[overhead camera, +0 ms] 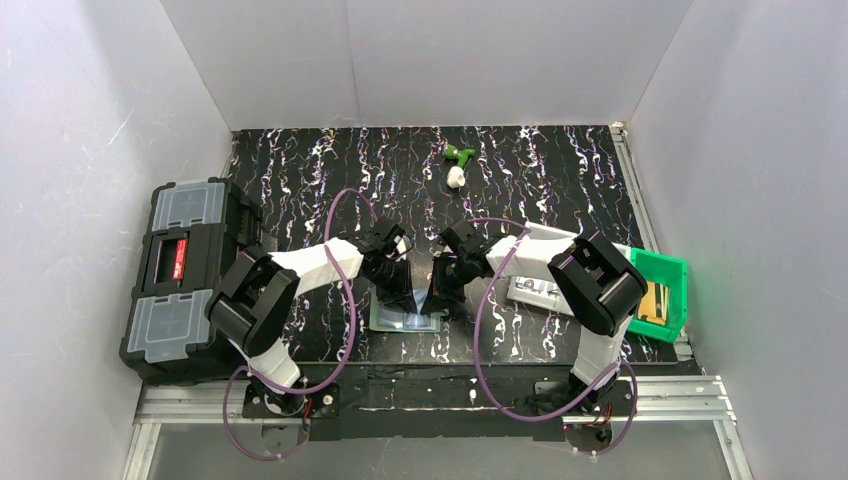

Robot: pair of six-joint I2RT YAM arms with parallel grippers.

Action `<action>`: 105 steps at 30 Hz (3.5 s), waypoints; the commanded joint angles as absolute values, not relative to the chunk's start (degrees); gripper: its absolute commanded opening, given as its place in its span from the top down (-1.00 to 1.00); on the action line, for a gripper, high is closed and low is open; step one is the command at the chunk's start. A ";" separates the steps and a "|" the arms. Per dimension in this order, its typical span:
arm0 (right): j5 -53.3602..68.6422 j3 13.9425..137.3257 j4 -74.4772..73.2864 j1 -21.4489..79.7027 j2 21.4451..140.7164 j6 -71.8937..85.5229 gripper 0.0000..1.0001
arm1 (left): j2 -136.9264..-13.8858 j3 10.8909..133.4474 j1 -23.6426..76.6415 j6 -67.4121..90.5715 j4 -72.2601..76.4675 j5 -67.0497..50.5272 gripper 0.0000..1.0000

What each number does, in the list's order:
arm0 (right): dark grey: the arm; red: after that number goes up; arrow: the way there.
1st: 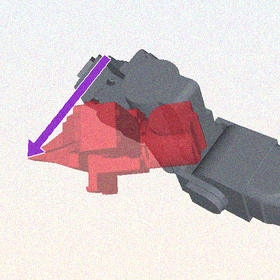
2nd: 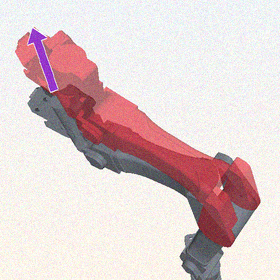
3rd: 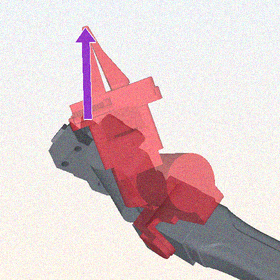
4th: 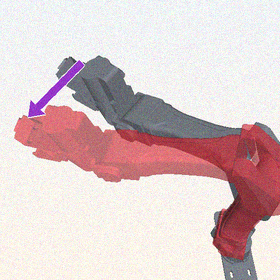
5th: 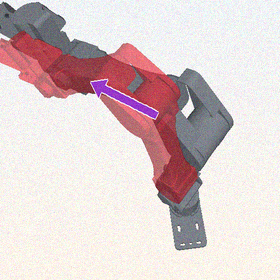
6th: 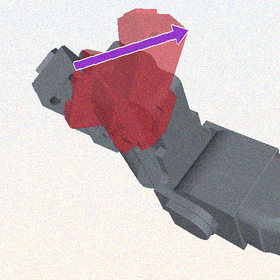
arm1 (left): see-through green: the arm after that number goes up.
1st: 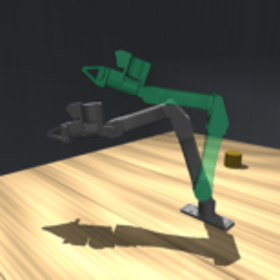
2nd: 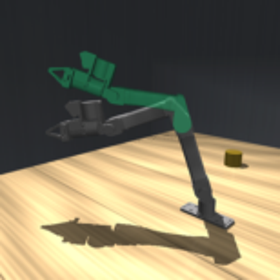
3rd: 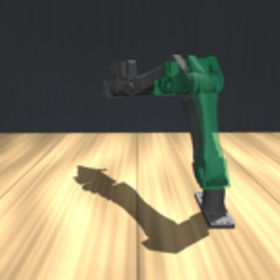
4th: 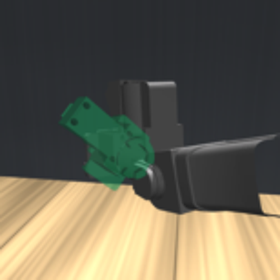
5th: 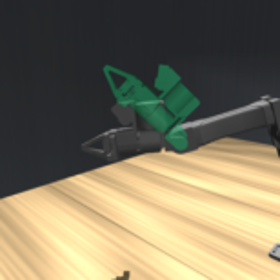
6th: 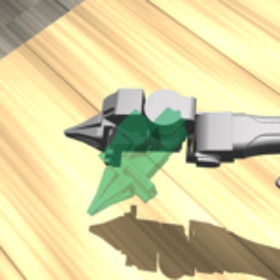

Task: Take the credit cards out of the card holder
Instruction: Remove the credit card from the card holder.

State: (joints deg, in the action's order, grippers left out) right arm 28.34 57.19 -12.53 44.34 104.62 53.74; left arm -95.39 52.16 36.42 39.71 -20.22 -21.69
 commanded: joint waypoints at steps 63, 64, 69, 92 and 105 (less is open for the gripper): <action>19.85 64.54 -25.55 43.94 100.27 46.40 0.07 | -90.29 66.71 40.90 39.06 -37.71 -9.93 0.39; 19.72 64.14 -25.33 43.88 100.41 46.41 0.15 | -91.90 67.00 41.11 38.95 -37.18 -9.87 0.42; 19.67 63.17 -24.78 43.57 101.59 46.23 0.38 | -97.24 66.95 41.27 38.79 -35.40 -9.04 0.59; 21.49 60.79 -22.03 42.88 104.15 47.16 0.40 | -99.72 60.10 41.27 39.91 -32.88 -2.34 1.00; 21.33 60.82 -22.76 42.82 99.49 48.16 0.23 | -103.20 58.17 41.27 39.68 -29.99 -4.50 1.00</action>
State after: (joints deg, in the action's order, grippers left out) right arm 21.38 61.26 -22.47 43.09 103.72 47.61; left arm -100.27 61.40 41.00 40.47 -29.76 -6.89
